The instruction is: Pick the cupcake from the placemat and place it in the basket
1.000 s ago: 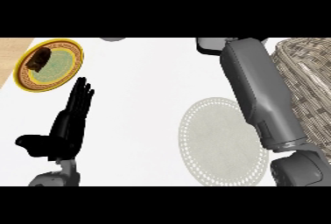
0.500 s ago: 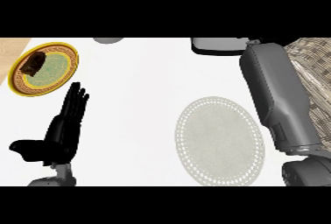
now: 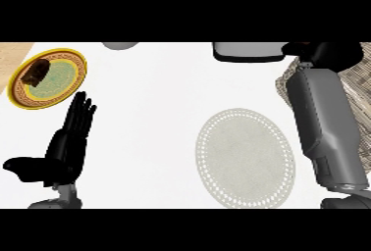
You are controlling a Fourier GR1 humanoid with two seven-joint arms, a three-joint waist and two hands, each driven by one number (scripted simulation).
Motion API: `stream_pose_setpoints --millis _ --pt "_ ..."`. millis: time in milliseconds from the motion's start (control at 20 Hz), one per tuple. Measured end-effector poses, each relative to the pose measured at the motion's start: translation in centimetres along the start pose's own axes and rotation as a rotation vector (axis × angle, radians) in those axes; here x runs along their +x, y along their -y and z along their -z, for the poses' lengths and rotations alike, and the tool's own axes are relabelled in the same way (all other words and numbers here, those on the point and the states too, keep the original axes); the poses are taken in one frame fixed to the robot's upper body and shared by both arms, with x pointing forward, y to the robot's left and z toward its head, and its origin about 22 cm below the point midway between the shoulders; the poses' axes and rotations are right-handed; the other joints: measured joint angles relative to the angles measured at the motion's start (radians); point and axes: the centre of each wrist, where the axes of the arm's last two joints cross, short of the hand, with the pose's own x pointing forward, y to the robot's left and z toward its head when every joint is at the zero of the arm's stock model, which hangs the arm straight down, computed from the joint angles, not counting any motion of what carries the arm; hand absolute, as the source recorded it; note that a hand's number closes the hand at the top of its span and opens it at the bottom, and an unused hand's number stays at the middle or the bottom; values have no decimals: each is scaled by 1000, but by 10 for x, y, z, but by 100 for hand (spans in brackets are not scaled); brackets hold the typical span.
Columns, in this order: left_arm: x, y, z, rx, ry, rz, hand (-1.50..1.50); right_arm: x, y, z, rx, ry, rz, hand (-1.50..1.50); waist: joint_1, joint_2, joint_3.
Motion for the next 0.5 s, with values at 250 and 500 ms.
stream_pose_setpoints --millis 250,500 --pt "1 5 -3 -5 -3 5 0 -20 -1 9 15 -34 -13 150 2 -5 -4" --pt "3 4 1 -6 -1 0 0 -47 -8 19 33 -65 -39 150 4 -5 -6"
